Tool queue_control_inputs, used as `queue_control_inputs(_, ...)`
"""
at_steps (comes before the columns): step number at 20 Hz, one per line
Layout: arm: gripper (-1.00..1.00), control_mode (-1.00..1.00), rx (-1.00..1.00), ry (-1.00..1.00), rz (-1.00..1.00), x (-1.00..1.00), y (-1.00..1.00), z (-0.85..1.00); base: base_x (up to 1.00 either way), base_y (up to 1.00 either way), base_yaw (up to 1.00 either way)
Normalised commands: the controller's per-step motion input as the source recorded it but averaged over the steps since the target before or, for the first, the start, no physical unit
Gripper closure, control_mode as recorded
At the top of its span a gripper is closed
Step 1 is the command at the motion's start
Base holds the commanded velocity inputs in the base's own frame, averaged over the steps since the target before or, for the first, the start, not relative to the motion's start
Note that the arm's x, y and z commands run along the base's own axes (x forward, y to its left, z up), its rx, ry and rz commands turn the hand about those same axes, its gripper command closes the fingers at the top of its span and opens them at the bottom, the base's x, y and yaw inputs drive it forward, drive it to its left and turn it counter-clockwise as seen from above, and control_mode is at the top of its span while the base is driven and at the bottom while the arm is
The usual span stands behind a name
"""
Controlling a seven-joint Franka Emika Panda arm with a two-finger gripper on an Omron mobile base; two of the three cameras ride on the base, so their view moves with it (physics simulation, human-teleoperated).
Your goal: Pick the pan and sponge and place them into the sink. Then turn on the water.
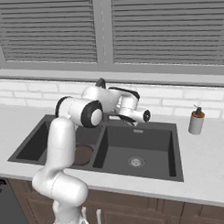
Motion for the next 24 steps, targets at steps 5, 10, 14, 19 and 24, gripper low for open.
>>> queue_control_inputs(5, 1.00, -1.00, 0.13, 0.00, -0.18, 0.01, 0.01, -0.14, 0.00, 0.00, 0.00)
queue_control_inputs(10, 1.00, -1.00, 0.31, 0.06, -0.19, 0.08, -0.17, -0.16, 0.00, 0.00, 0.00)
queue_control_inputs(14, 1.00, -1.00, 0.33, 0.17, -0.16, 0.23, -0.34, -0.10, 0.00, 0.00, 0.00)
queue_control_inputs(19, 1.00, -1.00, 0.37, 0.28, -0.03, 0.29, -0.39, -0.20, 0.00, 0.00, 0.00)
queue_control_inputs(24, 1.00, -1.00, 0.31, 0.42, 0.00, 0.32, -0.40, -0.20, 0.00, 0.00, 0.00)
